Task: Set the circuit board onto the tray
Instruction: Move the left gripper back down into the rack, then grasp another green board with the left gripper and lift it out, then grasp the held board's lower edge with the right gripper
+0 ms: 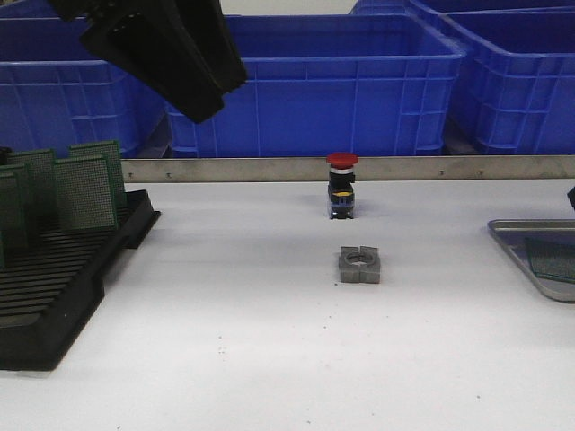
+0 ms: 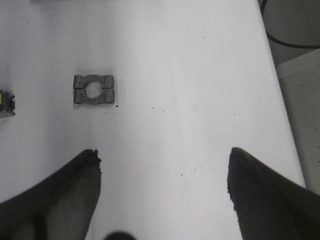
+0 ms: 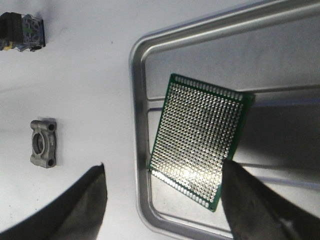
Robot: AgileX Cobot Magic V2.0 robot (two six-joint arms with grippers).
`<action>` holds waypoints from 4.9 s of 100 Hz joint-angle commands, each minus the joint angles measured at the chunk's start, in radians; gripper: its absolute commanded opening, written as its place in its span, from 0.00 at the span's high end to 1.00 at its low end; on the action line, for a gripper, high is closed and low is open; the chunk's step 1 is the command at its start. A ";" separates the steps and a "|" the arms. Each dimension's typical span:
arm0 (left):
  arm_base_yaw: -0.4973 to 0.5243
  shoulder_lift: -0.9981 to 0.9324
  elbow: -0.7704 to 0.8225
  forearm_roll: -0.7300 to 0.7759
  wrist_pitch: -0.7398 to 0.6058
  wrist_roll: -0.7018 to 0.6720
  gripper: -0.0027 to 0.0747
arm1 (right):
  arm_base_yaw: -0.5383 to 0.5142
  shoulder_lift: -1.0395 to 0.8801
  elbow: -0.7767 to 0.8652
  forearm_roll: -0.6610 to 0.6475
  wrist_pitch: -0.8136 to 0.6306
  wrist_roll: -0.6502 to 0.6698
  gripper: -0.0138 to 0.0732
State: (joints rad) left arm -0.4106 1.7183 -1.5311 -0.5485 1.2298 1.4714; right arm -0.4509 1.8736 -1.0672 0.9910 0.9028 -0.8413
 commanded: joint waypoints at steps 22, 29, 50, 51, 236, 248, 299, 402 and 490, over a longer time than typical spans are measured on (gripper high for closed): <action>0.194 -0.050 -0.095 0.106 -0.023 -0.006 0.32 | -0.006 -0.054 -0.025 0.032 0.026 0.000 0.26; 0.234 -0.042 -0.095 0.147 -0.048 -0.004 0.32 | -0.005 -0.054 -0.025 0.032 0.027 0.000 0.26; 0.291 0.016 -0.095 0.235 -0.082 0.001 0.32 | -0.005 -0.054 -0.025 0.033 0.028 0.000 0.26; 0.292 0.016 -0.095 0.237 -0.090 0.001 0.32 | -0.005 -0.054 -0.025 0.033 0.030 0.000 0.26; 0.302 0.221 -0.306 0.198 0.042 -0.085 0.99 | -0.005 -0.054 -0.025 0.035 0.052 0.000 0.26; 0.289 0.190 -0.308 0.053 0.042 -0.086 0.99 | -0.005 -0.054 -0.025 0.035 0.053 0.000 0.26; -0.029 0.158 -0.306 -0.105 0.042 -0.220 0.99 | -0.005 -0.054 -0.025 0.035 0.054 -0.001 0.26; -0.085 0.158 -0.306 -0.103 0.042 -0.220 0.99 | 0.389 -0.264 -0.119 0.248 0.286 -0.798 0.26; -0.085 0.158 -0.306 -0.103 0.042 -0.220 0.99 | 0.574 -0.169 -0.119 0.287 0.150 -0.875 0.74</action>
State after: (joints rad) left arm -0.4868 1.9408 -1.8063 -0.5961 1.2335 1.2591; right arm 0.1233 1.7478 -1.1571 1.1969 1.0281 -1.6966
